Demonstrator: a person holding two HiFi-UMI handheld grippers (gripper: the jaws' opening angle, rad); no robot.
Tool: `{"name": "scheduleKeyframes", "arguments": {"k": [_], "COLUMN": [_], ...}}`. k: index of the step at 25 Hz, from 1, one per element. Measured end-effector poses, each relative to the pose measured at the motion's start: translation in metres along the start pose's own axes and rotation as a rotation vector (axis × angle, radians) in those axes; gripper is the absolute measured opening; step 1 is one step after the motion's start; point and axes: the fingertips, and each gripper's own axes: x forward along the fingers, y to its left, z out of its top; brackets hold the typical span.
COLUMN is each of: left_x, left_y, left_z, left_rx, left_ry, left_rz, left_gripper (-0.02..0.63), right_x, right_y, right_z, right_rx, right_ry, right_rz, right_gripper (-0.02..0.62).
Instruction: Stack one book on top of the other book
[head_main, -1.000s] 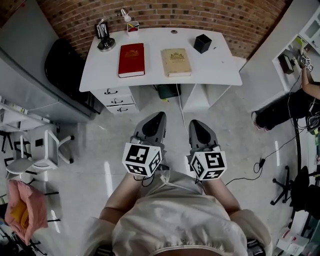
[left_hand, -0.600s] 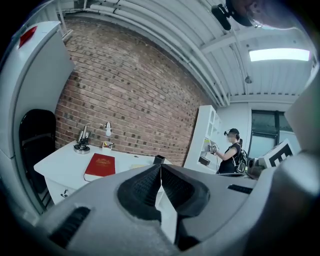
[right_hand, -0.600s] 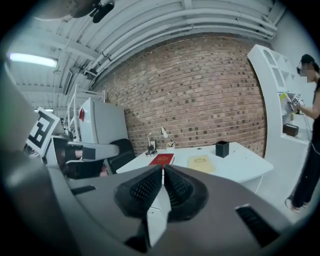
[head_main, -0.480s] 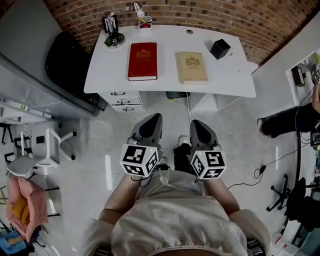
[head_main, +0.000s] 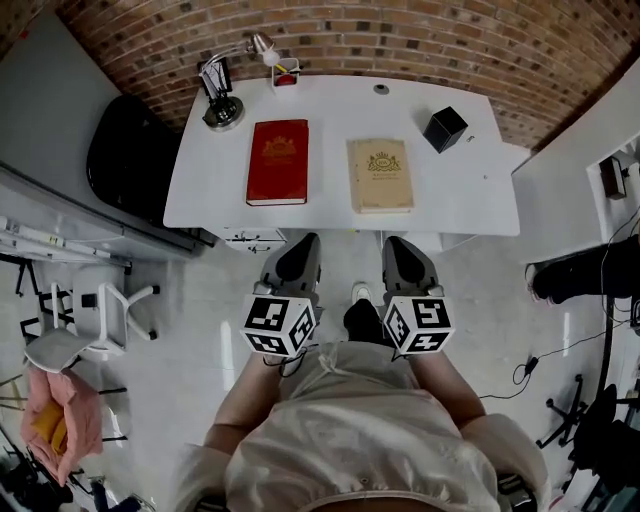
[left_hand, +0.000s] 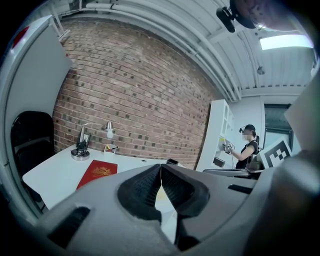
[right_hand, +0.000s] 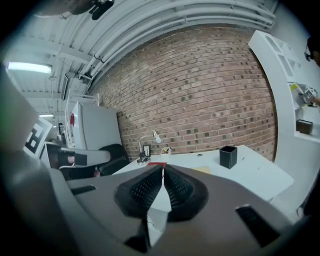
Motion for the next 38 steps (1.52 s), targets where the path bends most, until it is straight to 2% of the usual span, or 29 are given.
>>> {"name": "scheduleKeyframes", "arguments": {"k": [6, 11, 20, 25, 26, 27, 28, 32, 38], "left_x": [0.087, 0.146, 0.202, 0.229, 0.235, 0.24, 0.245, 0.258, 0.271], "left_y": [0.001, 0.003, 0.016, 0.021, 0.022, 0.023, 0.024, 0.034, 0.041], "left_z": [0.011, -0.001, -0.062, -0.098, -0.105, -0.113, -0.121, -0.144, -0.177], "left_rx": [-0.019, -0.047, -0.18, -0.273, -0.284, -0.29, -0.292, -0.279, -0.293], "left_ry": [0.015, 0.054, 0.213, 0.306, 0.33, 0.357, 0.382, 0.461, 0.56], "left_rz": [0.034, 0.077, 0.103, 0.069, 0.059, 0.048, 0.041, 0.06, 0.055], "left_gripper": [0.02, 0.02, 0.02, 0.027, 0.077, 0.159, 0.184, 0.24, 0.281], "right_x": [0.057, 0.097, 0.143, 0.166, 0.171, 0.176, 0.181, 0.193, 0.202], "right_y": [-0.065, -0.112, -0.163, -0.173, -0.174, -0.176, -0.178, -0.186, -0.193], "right_z": [0.021, 0.02, -0.035, -0.069, -0.075, -0.08, -0.085, -0.107, -0.136], "right_rx": [-0.007, -0.012, 0.02, 0.04, 0.043, 0.048, 0.052, 0.07, 0.181], "right_ry": [0.038, 0.089, 0.272, 0.391, 0.408, 0.423, 0.437, 0.497, 0.57], "right_rz": [0.029, 0.058, 0.052, 0.088, 0.094, 0.1, 0.104, 0.102, 0.105], "right_gripper": [0.031, 0.031, 0.031, 0.035, 0.067, 0.137, 0.182, 0.225, 0.233]}}
